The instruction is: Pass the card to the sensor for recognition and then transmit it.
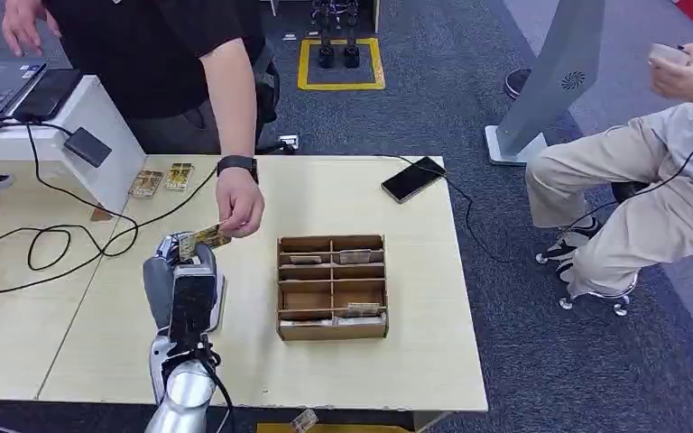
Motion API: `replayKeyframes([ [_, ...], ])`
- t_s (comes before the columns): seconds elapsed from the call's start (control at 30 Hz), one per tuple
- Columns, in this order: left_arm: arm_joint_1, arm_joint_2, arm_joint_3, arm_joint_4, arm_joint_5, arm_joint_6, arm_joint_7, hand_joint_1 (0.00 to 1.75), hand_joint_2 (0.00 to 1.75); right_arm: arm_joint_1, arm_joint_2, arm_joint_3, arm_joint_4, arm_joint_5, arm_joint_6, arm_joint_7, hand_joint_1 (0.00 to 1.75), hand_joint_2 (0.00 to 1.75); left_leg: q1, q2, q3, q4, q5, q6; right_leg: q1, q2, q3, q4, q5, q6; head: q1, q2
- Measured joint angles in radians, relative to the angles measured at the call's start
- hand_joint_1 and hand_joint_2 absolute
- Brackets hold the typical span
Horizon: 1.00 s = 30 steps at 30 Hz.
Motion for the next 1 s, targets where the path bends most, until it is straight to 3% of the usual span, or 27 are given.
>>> replayKeyframes([
  [0.03, -0.011, 0.001, 0.000, 0.005, 0.018, 0.000, 0.006, 0.12, 1.75, 0.000, 0.000, 0.000, 0.000, 0.003, 0.000, 0.000, 0.00, 1.75, 0.000, 0.000, 0.000, 0.000, 0.000, 0.000, 0.000, 0.000, 0.000, 0.000, 0.000, 0.000, 0.000, 0.000],
  [0.07, -0.024, 0.002, 0.000, 0.011, 0.032, 0.001, 0.010, 0.00, 1.75, 0.000, 0.000, 0.000, 0.000, 0.004, 0.000, 0.000, 0.00, 1.75, 0.000, 0.000, 0.000, 0.000, 0.000, 0.000, 0.000, 0.000, 0.000, 0.000, 0.000, 0.000, 0.000, 0.000],
  [0.37, -0.070, -0.001, -0.001, 0.061, 0.151, 0.061, -0.040, 0.00, 1.75, -0.001, 0.000, 0.000, 0.000, 0.009, 0.000, 0.003, 0.00, 1.75, 0.000, 0.000, 0.000, 0.000, 0.000, 0.000, 0.000, 0.000, 0.000, 0.000, 0.000, 0.000, 0.000, 0.000],
  [0.67, -0.041, -0.001, -0.017, 0.047, 0.204, 0.087, -0.117, 0.00, 1.75, 0.000, 0.000, 0.000, 0.000, -0.008, 0.000, 0.001, 0.00, 1.75, 0.000, 0.000, 0.000, 0.000, 0.000, 0.000, 0.000, 0.000, 0.000, 0.000, 0.000, 0.000, 0.000, 0.000],
  [0.87, 0.031, 0.004, -0.062, -0.061, 0.242, 0.048, -0.192, 0.00, 1.75, 0.000, 0.000, 0.000, -0.003, -0.025, 0.000, -0.007, 0.00, 1.75, 0.000, 0.000, -0.001, 0.000, 0.000, 0.000, 0.000, 0.000, 0.000, 0.000, 0.000, 0.000, 0.000, 0.000],
  [1.0, 0.084, 0.018, -0.103, -0.141, 0.277, -0.039, -0.242, 0.00, 1.75, 0.001, 0.000, 0.000, -0.003, -0.024, 0.000, -0.009, 0.00, 1.75, 0.000, 0.000, -0.001, 0.000, 0.000, 0.000, 0.000, 0.000, 0.000, 0.000, 0.000, 0.000, 0.000, 0.000],
])
